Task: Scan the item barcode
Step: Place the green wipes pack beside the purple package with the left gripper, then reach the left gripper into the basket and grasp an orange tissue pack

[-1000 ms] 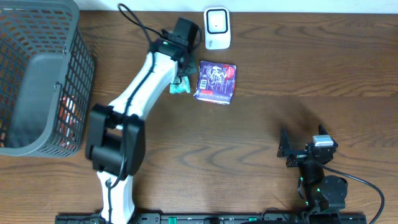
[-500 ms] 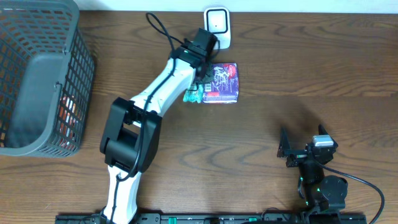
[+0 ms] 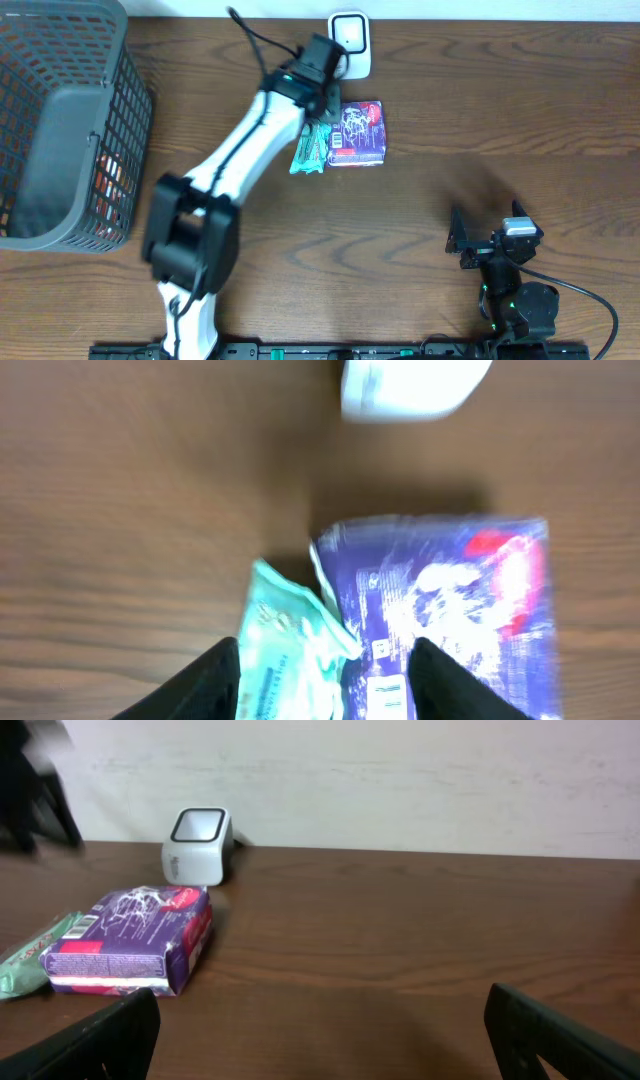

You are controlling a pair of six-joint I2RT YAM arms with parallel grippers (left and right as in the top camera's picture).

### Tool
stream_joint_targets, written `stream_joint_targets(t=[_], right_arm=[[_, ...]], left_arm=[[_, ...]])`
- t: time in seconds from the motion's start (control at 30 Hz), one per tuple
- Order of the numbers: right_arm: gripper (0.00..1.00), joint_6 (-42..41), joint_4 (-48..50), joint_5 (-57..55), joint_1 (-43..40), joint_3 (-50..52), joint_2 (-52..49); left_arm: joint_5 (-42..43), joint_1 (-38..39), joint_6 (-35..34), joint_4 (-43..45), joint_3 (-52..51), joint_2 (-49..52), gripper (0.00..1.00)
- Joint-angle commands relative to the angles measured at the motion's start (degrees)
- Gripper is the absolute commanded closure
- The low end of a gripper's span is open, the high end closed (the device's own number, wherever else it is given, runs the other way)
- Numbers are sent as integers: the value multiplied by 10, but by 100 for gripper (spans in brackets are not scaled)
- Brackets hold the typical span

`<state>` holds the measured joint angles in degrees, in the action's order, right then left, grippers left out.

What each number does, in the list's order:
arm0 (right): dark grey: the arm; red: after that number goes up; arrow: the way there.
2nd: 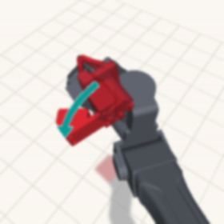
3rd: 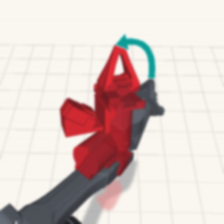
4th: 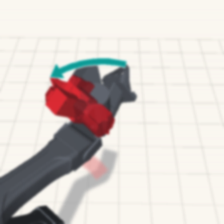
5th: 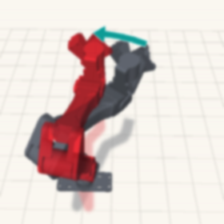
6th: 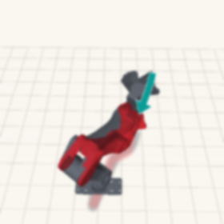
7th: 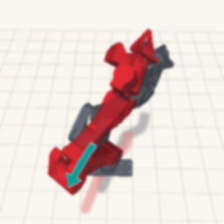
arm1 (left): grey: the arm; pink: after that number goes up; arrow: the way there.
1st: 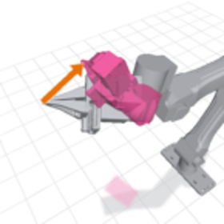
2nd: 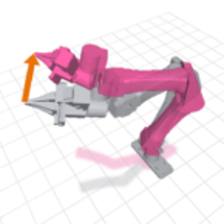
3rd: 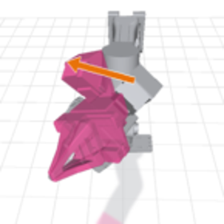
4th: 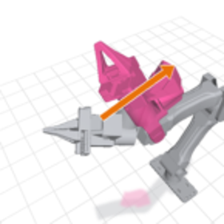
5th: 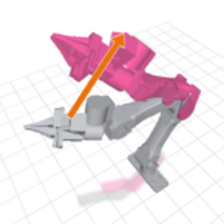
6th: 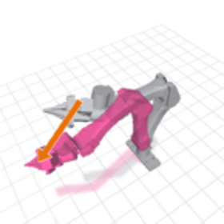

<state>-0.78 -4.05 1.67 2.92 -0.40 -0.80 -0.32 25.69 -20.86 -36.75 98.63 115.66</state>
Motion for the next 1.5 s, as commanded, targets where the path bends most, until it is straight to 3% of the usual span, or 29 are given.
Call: stream_joint_targets(t=[0.0,0.13,0.27,0.33,0.43,0.57,0.73,1.2,1.37,1.47], right_arm=[[1,6,-2,2,-2,0,2],[1,6,-2,2,-2,0,2],[1,6,-2,2,-2,0,2],[1,6,-2,2,-2,0,2],[1,6,-2,2,-2,0,2],[1,6,-2,2,-2,0,2],[1,6,-2,2,-2,0,2],[1,6,-2,2,-2,0,2],[1,6,-2,2,-2,0,2],[1,6,-2,2,-2,0,2]], left_arm=[[-8,-42,83,8,37,-120,40],[-8,-104,174,-7,37,-204,34],[-7,-203,178,-19,37,-267,28],[-7,-262,172,-30,37,-287,2],[-7,-350,120,-52,37,-300,2],[2,-470,-2,-100,36,-294,2],[43,-562,-20,-160,33,-281,2],[49,-595,-10,-205,-48,-193,1],[154,-595,51,-226,-48,-144,1],[166,-595,72,-244,-48,-120,8]])
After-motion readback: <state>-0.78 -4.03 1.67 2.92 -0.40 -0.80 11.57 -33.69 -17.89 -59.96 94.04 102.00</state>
